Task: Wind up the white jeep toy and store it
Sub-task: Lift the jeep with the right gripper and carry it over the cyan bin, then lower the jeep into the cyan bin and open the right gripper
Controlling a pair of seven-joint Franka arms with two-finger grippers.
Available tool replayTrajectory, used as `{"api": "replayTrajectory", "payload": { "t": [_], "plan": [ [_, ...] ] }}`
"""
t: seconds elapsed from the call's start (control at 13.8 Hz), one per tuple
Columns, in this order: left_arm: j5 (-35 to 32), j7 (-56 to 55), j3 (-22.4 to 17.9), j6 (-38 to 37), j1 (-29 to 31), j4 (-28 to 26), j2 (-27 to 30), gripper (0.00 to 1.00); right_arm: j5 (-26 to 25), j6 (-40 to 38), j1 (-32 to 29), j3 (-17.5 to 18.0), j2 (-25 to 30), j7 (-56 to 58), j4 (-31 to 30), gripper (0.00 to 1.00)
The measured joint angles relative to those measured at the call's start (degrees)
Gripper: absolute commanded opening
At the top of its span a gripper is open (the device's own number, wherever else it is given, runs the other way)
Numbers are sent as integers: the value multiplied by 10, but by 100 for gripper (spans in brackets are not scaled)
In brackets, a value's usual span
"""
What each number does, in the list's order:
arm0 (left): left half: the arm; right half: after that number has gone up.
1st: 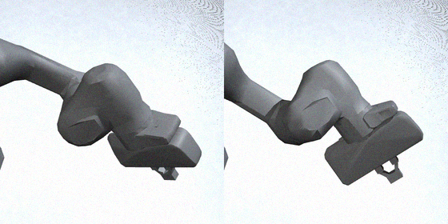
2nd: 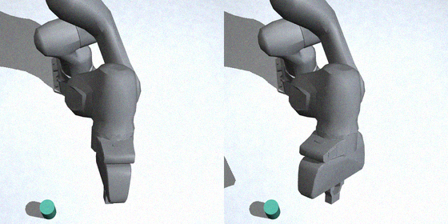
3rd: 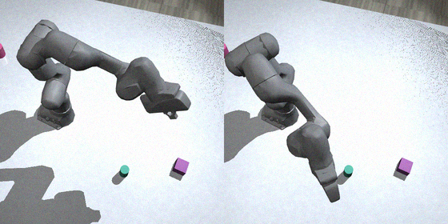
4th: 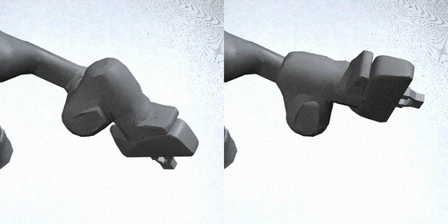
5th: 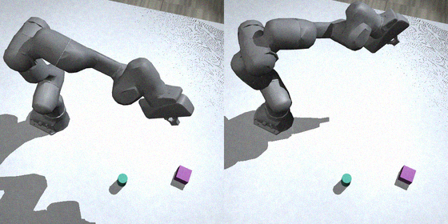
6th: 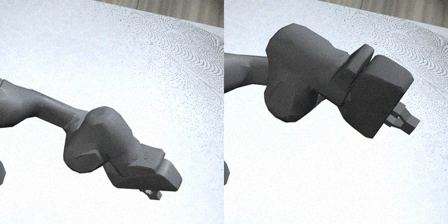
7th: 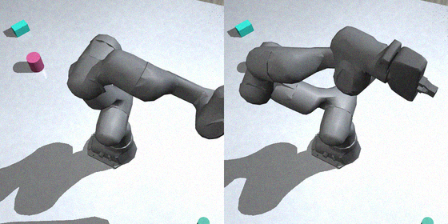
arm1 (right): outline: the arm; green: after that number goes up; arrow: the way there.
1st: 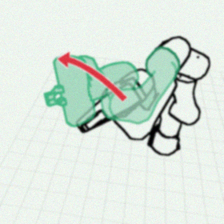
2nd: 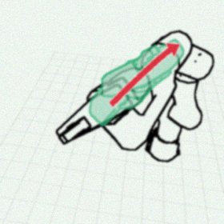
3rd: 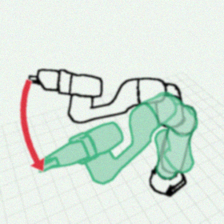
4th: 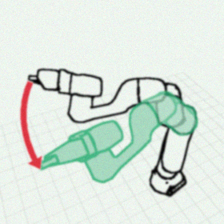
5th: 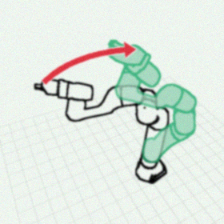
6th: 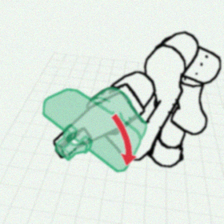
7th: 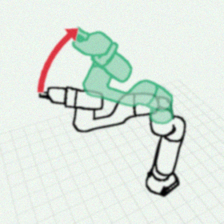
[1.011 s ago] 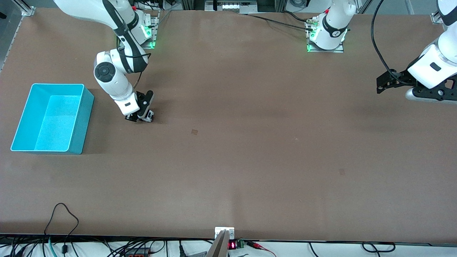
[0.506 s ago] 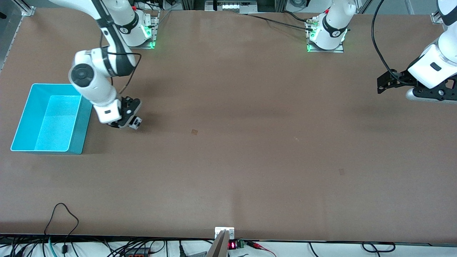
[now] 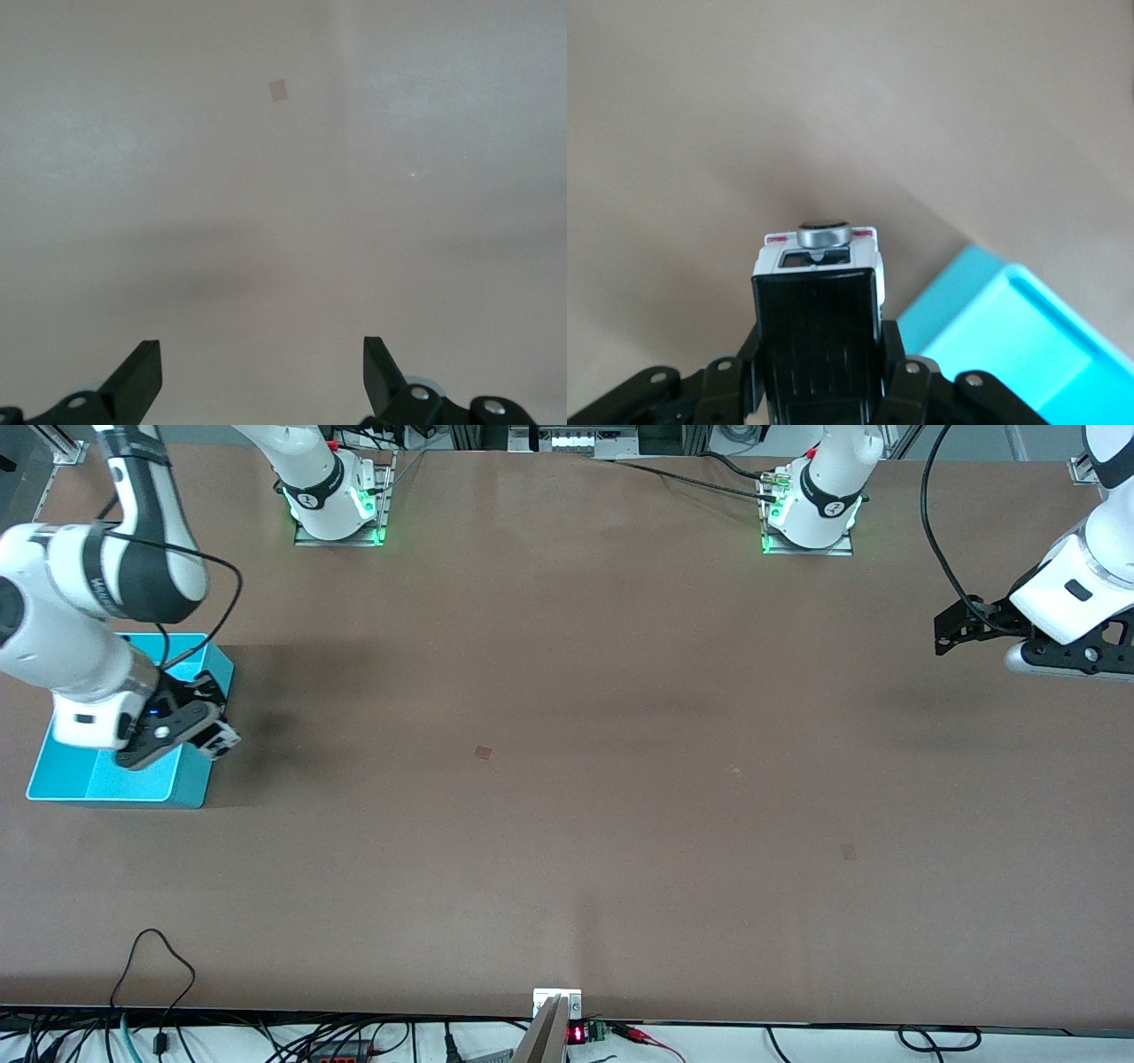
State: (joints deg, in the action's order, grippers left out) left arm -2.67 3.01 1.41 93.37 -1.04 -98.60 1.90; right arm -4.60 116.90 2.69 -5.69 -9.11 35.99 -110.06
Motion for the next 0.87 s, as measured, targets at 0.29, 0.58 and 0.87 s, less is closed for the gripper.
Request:
{"api": "replayTrajectory", "payload": {
  "t": [0.29,0.58,0.87],
  "plan": [
    [0,0,0,0,0,0,0,100,-3,-10,-62,-7,-2,-98,0,0],
    [0,0,-1,0,0,0,0,100,-15,11,-124,-9,-11,-154,-26,0],
    [0,0,-1,-1,0,0,0,100,-16,97,-173,-9,-34,-168,-78,0]
  ]
}}
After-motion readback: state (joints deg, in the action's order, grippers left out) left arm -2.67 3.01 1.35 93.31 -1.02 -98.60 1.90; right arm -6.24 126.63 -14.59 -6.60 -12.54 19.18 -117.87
